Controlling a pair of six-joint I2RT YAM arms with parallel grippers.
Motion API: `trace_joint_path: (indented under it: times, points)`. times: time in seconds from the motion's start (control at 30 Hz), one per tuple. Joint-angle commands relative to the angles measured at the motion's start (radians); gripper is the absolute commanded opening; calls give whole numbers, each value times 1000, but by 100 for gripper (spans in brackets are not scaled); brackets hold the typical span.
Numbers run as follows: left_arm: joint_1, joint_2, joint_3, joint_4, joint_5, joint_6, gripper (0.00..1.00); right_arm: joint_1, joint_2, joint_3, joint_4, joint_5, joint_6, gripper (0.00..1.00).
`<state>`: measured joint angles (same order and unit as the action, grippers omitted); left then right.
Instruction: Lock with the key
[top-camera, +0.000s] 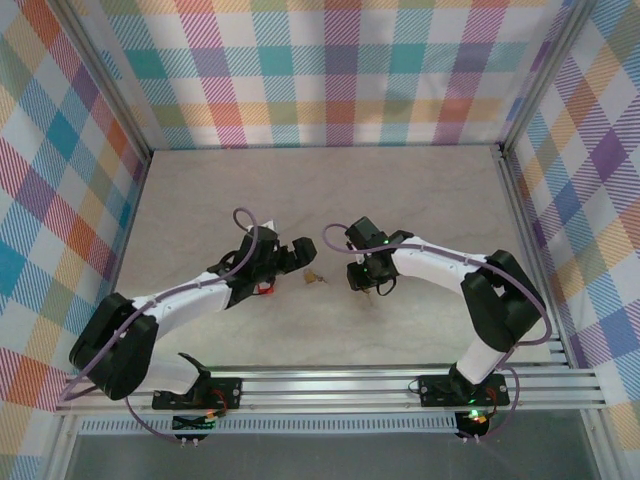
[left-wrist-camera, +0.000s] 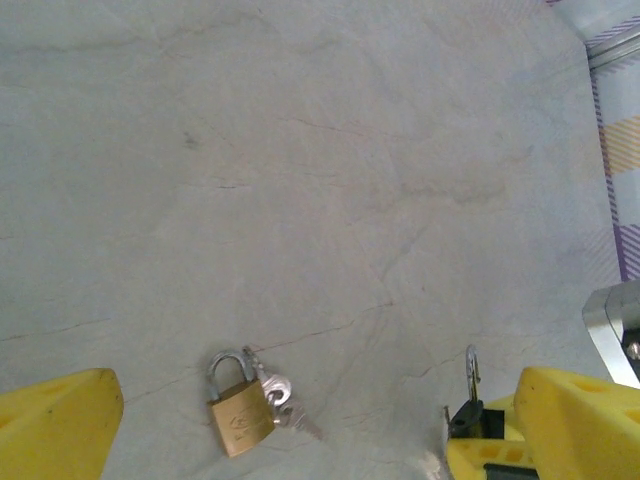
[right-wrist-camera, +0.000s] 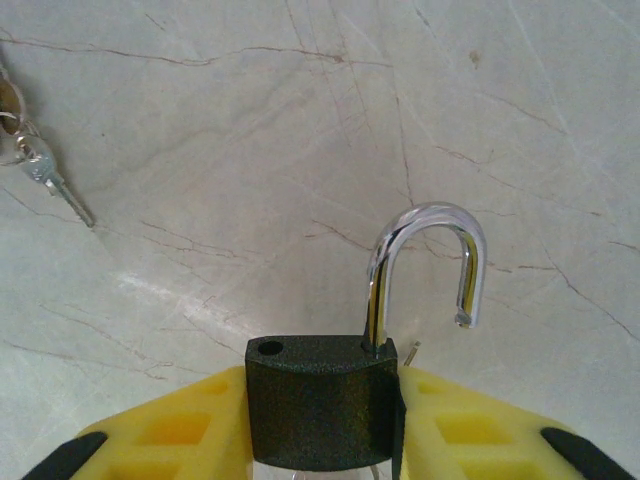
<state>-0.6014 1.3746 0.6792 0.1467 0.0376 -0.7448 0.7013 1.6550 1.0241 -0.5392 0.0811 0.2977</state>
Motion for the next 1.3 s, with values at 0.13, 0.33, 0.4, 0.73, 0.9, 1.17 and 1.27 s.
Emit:
trace_joint_path:
  times: [0.13, 0.33, 0.4, 0.73, 0.9, 1.17, 1.27]
  points:
    - [-27, 96, 89, 77, 36, -39, 100, -2, -44, -21, 30, -22, -19, 34]
    - [-40, 193, 146, 103, 75, -69, 100, -2, -58, -30, 34, -23, -19, 34]
    - [-43, 222, 160, 113, 86, -78, 100, -2, -63, -32, 37, -23, -21, 34]
    - [-54, 332, 216, 171, 147, -144, 96, -3, -100, -48, 51, -30, -23, 34]
    - [-66, 364, 234, 192, 167, -169, 93, -2, -128, -61, 61, -36, -24, 34]
    - [-110, 399, 267, 197, 180, -182, 89, -2, -157, -70, 73, -50, -27, 34]
    - [-121, 414, 269, 214, 189, -197, 86, -2, -166, -75, 80, -57, -27, 34]
